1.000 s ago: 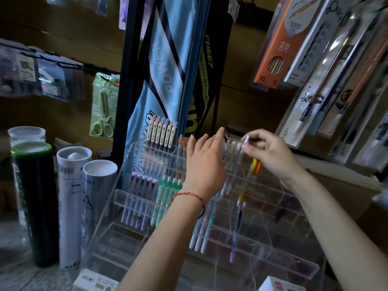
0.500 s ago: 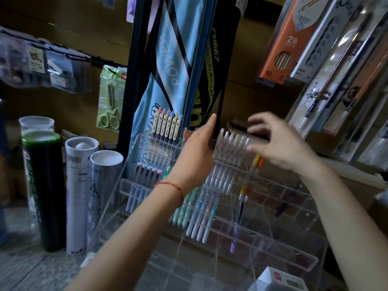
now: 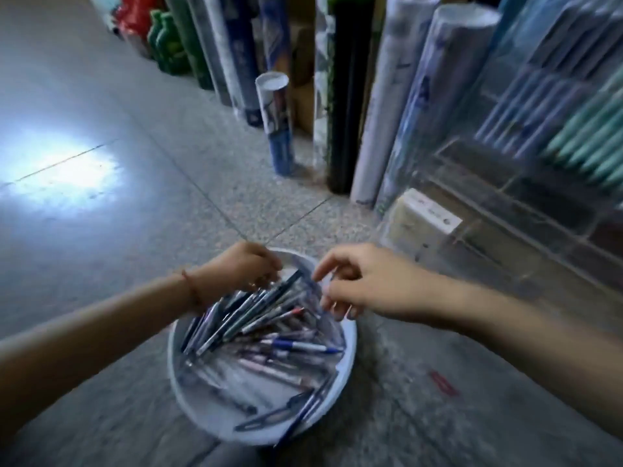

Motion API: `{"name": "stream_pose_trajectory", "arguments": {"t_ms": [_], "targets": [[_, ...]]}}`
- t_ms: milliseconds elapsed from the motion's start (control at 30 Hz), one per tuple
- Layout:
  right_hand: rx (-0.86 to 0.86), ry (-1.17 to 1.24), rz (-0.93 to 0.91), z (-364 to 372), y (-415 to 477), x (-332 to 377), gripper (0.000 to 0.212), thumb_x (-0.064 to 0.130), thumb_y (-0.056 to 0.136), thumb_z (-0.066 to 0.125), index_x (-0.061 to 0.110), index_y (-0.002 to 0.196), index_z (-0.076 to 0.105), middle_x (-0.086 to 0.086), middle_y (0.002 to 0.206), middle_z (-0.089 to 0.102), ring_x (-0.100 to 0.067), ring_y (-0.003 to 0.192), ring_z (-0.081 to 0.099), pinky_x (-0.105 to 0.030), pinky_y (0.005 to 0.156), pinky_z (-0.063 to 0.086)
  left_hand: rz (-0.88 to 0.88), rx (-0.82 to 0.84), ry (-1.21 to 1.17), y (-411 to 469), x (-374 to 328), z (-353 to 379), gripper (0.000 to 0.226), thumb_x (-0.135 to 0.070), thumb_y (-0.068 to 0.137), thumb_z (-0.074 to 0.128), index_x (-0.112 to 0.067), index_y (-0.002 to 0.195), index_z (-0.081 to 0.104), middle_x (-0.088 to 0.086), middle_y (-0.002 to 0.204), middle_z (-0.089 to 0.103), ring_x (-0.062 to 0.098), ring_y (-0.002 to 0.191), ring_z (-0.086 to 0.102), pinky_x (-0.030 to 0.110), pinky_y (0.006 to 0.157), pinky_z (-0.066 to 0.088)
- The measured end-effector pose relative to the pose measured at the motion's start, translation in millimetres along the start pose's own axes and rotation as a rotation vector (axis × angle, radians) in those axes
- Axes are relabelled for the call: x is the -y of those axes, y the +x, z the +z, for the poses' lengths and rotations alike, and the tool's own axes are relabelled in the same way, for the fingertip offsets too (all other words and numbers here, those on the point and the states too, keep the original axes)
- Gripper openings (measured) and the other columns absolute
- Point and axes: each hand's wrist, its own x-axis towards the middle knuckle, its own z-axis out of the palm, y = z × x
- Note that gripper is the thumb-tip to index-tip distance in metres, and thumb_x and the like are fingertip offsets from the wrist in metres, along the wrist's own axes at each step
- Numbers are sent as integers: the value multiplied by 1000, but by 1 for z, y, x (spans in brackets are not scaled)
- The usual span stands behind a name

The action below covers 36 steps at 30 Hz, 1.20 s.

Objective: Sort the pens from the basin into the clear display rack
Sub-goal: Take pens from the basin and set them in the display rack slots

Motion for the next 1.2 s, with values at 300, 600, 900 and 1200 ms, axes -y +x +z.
{"name": "stream_pose_trajectory", "arguments": {"t_ms": [300,600,900,1200], "targets": [[71,-203,285,124,56,-105,15,7,88,53,15,95,64,-8,105,66,-20,98,60,-20,67,38,-361,-329,-170,-56,156,38,24,5,79,46,-12,64,55,6,58,53,19,49,52,19,42,40],[-321,-898,115,164,53,-140,46,16,35,92,12,72,64,-5,66,60,-24,59,60,-32,54,51,-194,-263,104,-66,169,66,13,-15,72,50,-24,64,47,-11,68,51,16,71,52,20,58,33],[-244,-651,-2,130,46,-120,13,21,79,73,14,86,65,1,83,61,-19,78,61,-31,69,50,391,-318,555,-55,161,73,37,-20,83,49,-12,119,51,5,116,59,22,107,51,31,92,43],[-149,-436,27,115,72,-113,36,2,91,50,17,123,47,-1,126,47,-21,112,50,-33,91,43,106,-258,58,-40,145,76,30,-18,94,49,-21,68,35,-4,58,38,12,52,34,30,54,29]]}}
